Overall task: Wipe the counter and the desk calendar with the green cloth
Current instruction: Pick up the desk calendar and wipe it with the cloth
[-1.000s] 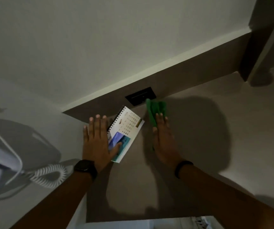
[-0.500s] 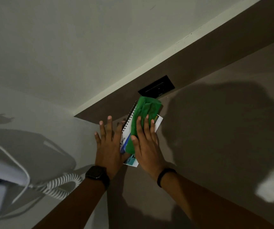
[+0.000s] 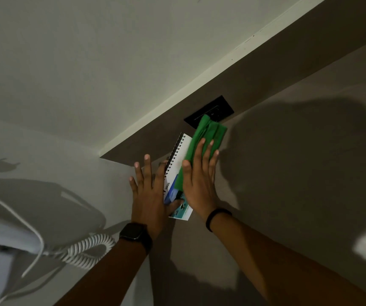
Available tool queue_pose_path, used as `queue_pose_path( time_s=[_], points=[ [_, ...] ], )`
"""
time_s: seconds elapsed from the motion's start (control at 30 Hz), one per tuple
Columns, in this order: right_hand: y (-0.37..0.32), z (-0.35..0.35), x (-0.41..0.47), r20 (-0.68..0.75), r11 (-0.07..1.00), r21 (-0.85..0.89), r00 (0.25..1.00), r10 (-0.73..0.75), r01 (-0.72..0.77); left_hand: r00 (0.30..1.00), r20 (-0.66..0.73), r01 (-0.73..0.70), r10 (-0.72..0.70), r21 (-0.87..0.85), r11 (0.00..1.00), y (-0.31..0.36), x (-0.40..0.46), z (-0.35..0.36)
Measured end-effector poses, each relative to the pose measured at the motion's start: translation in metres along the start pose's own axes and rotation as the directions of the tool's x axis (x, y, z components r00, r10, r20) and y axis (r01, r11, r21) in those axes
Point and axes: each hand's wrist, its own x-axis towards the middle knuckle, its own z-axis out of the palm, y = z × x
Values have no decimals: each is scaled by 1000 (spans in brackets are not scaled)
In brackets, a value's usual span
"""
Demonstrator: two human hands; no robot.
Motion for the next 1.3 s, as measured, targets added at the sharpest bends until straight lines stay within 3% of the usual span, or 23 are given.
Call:
queue_pose_path(
  time_s=[0.17,0.27,0.37,0.5,0.63,0.73,0.87,0.93,1.0,1.1,1.2,1.3],
  points=[
    [-18,14,-29,68,990,-15,988,-136,137,999,-43,-17,17,8,1000,3,-3,-2],
    [9,13,-23,68,994,-96,997,-40,47,1000,-22,-2,3,5,1000,0,-1,0],
    [6,4,3,-13,999,16,999,33,-33,1000,0,2,-2,0,1000,-2,1,4],
    [-19,13,-10,-35,994,66,996,-83,85,999,-45,-15,15,7,1000,1,-3,0],
    [13,14,-30,46,991,-90,994,-95,98,999,-27,-18,18,1,1000,0,-2,0],
    [12,2,-5,7,1000,17,1000,-5,5,1000,-8,-12,12,-37,999,0,-1,1],
    [-17,6,-9,-35,982,129,990,-137,140,999,-28,-25,23,-70,997,2,-4,0],
    [-7,11,-28,23,980,10,980,-199,199,999,-27,-37,35,-85,996,2,-6,-1],
    [12,10,-26,47,984,-94,988,-147,151,1000,-11,-25,24,-115,993,3,-6,-3],
    [10,-1,2,-10,999,-32,1000,-22,22,1000,3,8,-7,-158,987,9,-6,-5],
    [-10,0,2,-6,994,17,994,-110,111,1000,-23,-16,12,-170,985,8,-6,-4],
    [1,9,-31,54,980,-72,982,-181,184,999,-25,-30,26,-152,988,6,-7,-4]
  ],
)
